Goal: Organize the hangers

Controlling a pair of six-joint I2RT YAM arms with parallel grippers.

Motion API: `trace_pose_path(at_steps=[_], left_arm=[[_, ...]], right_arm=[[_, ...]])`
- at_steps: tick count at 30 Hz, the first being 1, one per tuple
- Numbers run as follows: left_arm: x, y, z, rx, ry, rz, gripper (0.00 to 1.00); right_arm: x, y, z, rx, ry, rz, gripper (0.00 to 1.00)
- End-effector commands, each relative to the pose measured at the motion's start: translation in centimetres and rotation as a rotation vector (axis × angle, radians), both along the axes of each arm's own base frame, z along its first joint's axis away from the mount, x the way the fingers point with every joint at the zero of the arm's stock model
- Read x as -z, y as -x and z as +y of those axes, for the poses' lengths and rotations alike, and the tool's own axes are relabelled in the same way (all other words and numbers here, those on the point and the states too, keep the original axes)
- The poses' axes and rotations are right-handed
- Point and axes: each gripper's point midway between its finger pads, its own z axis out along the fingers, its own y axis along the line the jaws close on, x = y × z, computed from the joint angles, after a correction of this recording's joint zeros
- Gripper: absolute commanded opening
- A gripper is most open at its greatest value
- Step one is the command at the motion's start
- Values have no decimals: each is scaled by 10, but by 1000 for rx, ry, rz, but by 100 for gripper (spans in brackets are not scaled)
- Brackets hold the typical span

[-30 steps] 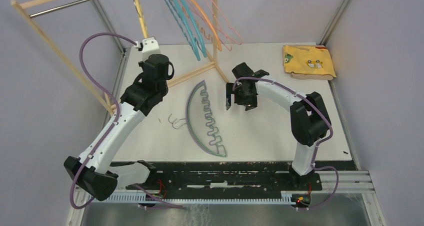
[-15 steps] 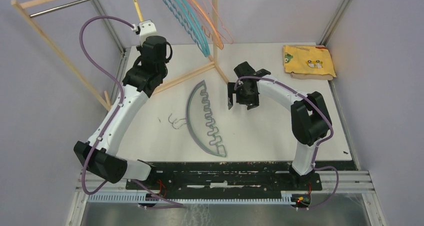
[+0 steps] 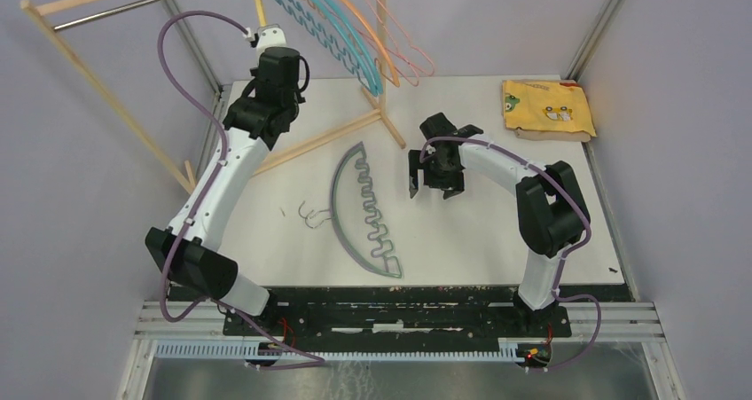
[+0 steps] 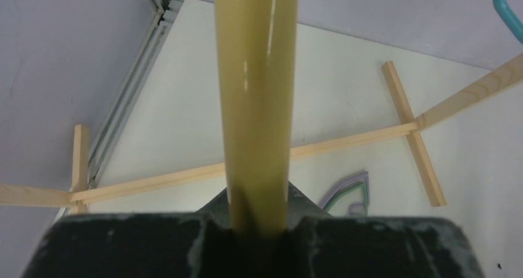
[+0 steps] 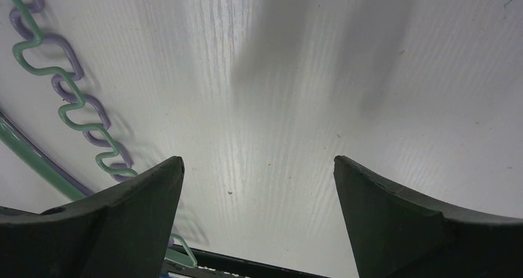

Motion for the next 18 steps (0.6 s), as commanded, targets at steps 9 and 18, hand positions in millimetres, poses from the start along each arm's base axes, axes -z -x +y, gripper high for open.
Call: trace_pose_path(at_steps=[9, 18], left_arm=[[3, -12, -39, 160, 106, 44, 3], [0, -5, -87, 455, 175, 19, 20]], right_arm=[[-13, -3, 0, 5, -35, -43, 100], [-18, -5, -4, 5, -17, -65, 100]])
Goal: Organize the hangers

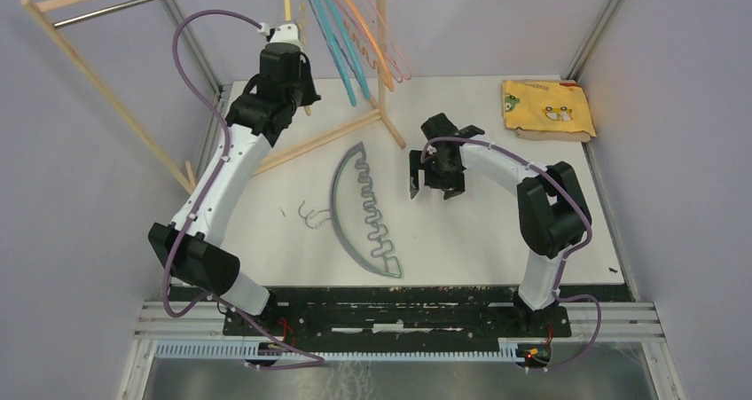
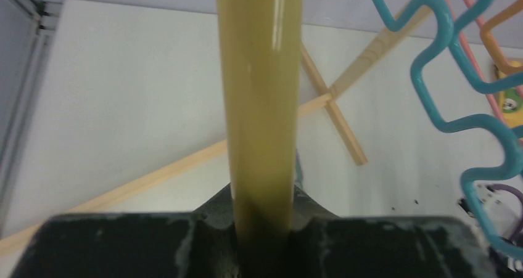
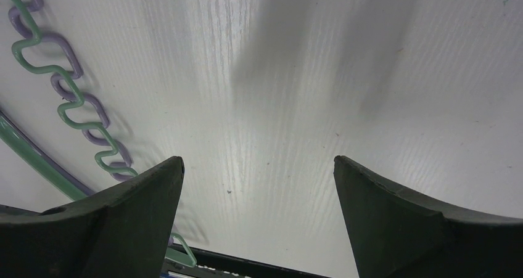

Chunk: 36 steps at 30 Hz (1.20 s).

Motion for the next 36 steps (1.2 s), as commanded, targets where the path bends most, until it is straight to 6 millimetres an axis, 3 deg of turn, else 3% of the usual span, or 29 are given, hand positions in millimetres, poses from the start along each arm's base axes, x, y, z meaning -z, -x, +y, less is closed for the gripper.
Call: trace_pose_path(at_steps=[1, 3, 7, 11, 14, 19, 22, 24, 30, 36], left_arm=[[-5, 12, -34, 208, 66, -21, 27], [-6, 16, -37, 224, 78, -25, 38], [-15, 26, -37, 256, 89, -55, 78], [-23, 41, -38, 293, 99, -74, 91], [-17, 57, -38, 323, 114, -65, 97], [3, 90, -41, 384, 154, -42, 99], [5, 113, -44, 438, 191, -64, 99], [11, 124, -43, 460, 200, -57, 99], [52, 141, -25, 371, 179, 72, 99], [56, 158, -13, 291, 259, 23, 99]], right_arm=[[-22, -7, -2, -2, -13, -75, 100], [-24, -7, -1, -11, -14, -75, 100], [-29, -8, 0, -16, -23, -86, 100], [-33, -8, 1, -15, -31, -95, 100], [-39, -8, 3, -16, -46, -107, 100], [-45, -7, 19, -46, -60, -125, 98], [-48, -4, 35, -75, -67, -131, 97], [-51, 0, 51, -104, -79, -136, 96], [-57, 6, 114, -197, -133, -137, 91], [-50, 0, 162, -243, -159, -133, 88]])
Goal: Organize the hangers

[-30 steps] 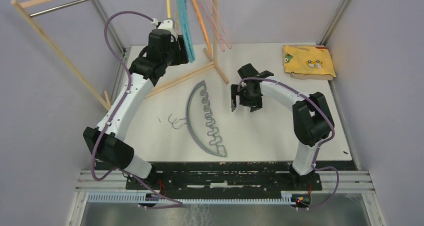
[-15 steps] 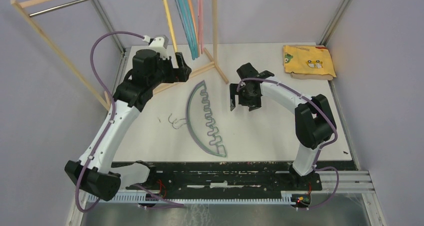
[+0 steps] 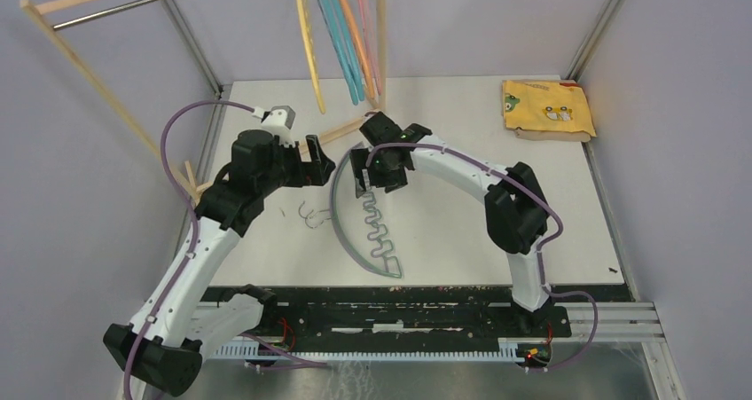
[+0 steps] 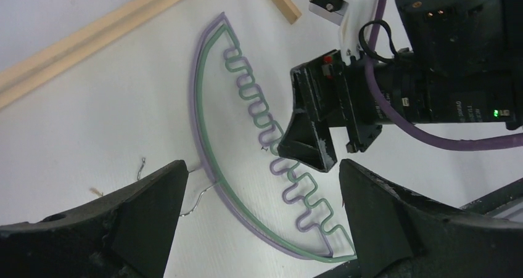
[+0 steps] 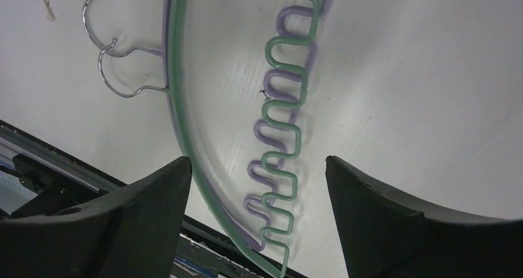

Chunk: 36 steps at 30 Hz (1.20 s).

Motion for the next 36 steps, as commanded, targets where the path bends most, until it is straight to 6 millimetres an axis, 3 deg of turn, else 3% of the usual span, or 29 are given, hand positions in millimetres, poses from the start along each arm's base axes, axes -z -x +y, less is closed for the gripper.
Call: trace_pose_path(at_steps=[1, 6, 9, 13, 22, 30, 36], left_arm=[[-15, 12, 13, -94, 81, -56, 99], [-2, 27, 24, -114, 50, -44, 99], [2, 30, 27, -120, 33, -34, 99], [-5, 21, 23, -110, 40, -58, 99], [-47, -16, 20, -118, -39, -136, 99], [-46, -29, 26, -177, -62, -132, 99], [-43, -24, 19, -130, -45, -140, 99]], right_arm=[[-6, -9, 35, -5, -51, -7, 87], [-1, -5, 70, -22, -103, 16, 84], [2, -1, 80, -39, -110, 11, 84], [4, -2, 82, -40, -109, 6, 84], [4, -11, 83, -55, -83, -3, 84], [-6, -17, 91, -66, -100, -16, 84], [0, -21, 96, -68, -103, -6, 82]])
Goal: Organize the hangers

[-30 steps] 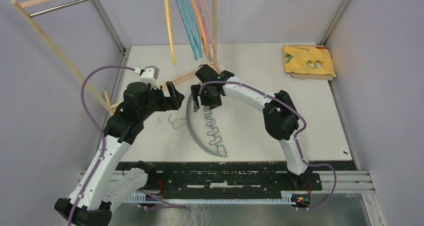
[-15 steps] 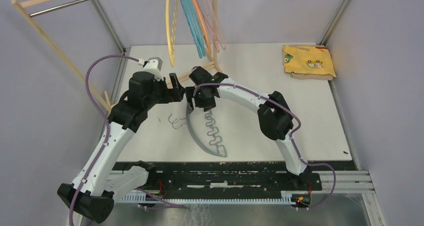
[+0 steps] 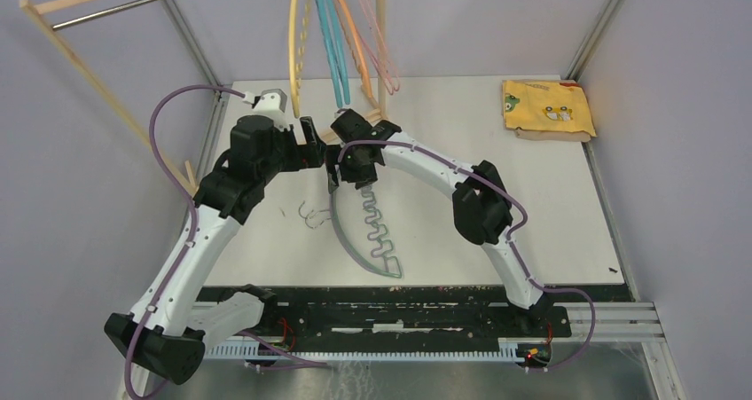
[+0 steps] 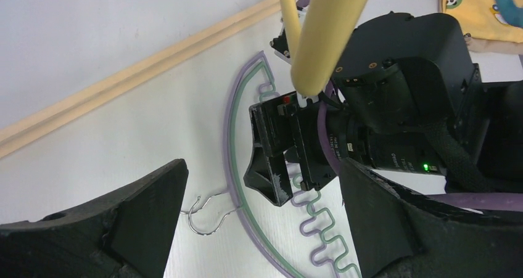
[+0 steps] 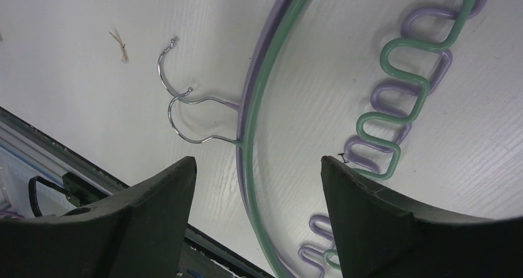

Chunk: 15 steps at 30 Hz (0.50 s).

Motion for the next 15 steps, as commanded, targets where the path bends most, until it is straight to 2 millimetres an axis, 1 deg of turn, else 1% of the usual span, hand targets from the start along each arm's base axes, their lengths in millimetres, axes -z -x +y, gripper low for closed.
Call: trace_pose_path(at_steps=[1, 3, 5, 9, 12, 15], left_arm=[[-24, 1, -6, 55, 8, -106, 99], [-23, 4, -10, 94, 7, -110, 99], [-16, 7, -13, 115, 1, -90, 99], [-3, 10, -11, 117, -14, -51, 99], [8, 13, -7, 110, -33, -29, 99], [15, 15, -4, 104, -50, -15, 99]], right_arm=[[-7, -10, 10, -12, -29, -22, 81], [-3, -11, 13, -11, -33, -19, 80], [2, -14, 16, -6, -34, -18, 79], [18, -18, 22, 4, -32, 0, 77], [26, -19, 32, 9, -62, 25, 70], [31, -22, 42, 15, -95, 39, 65]])
